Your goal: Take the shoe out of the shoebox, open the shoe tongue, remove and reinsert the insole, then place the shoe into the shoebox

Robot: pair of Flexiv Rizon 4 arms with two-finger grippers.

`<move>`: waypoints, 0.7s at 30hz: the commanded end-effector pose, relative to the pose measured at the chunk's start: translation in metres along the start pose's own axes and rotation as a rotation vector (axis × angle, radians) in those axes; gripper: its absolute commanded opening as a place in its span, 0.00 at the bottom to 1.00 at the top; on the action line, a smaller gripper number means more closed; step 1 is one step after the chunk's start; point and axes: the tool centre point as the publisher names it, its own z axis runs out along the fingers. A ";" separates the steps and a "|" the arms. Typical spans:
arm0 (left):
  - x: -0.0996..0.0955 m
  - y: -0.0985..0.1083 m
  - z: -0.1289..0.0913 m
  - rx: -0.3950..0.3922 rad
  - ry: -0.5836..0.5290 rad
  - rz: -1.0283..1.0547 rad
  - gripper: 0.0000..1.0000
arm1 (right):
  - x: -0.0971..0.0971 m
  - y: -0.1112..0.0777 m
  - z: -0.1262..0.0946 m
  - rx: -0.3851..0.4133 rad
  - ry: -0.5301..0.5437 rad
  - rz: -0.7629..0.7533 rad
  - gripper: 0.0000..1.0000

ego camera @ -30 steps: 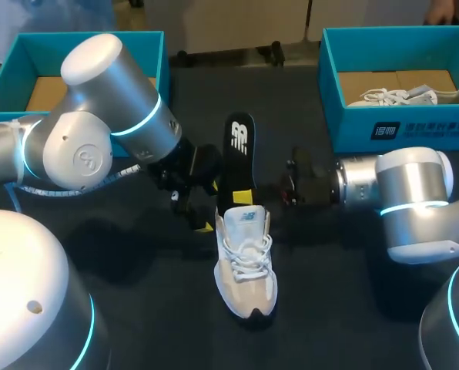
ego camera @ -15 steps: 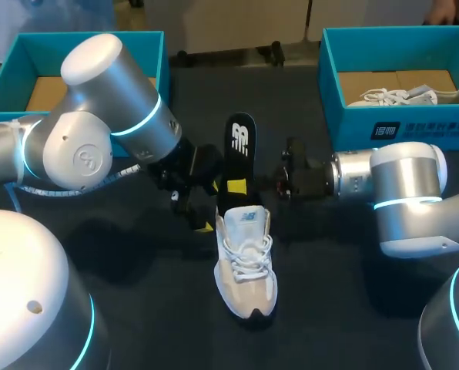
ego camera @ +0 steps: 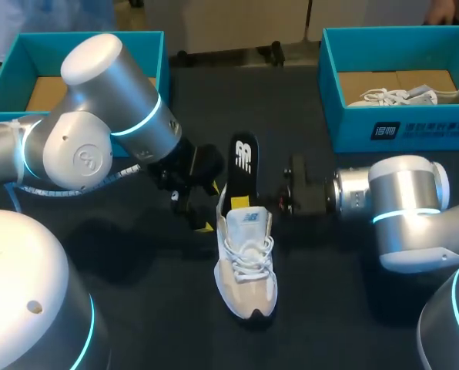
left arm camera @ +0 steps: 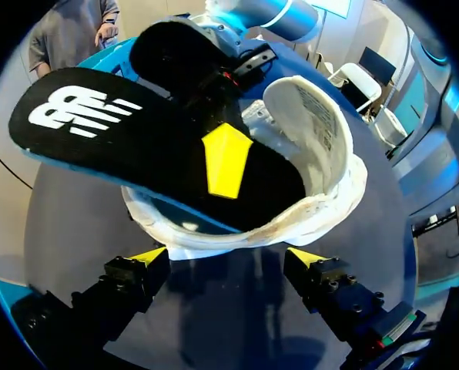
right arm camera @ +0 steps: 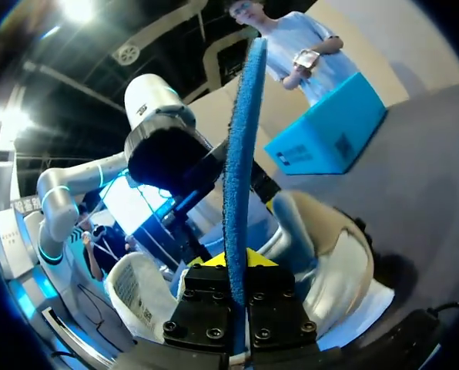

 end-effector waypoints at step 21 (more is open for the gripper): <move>-0.001 0.000 0.001 -0.003 0.000 0.000 1.00 | 0.023 0.014 -0.001 0.010 -0.031 -0.072 0.37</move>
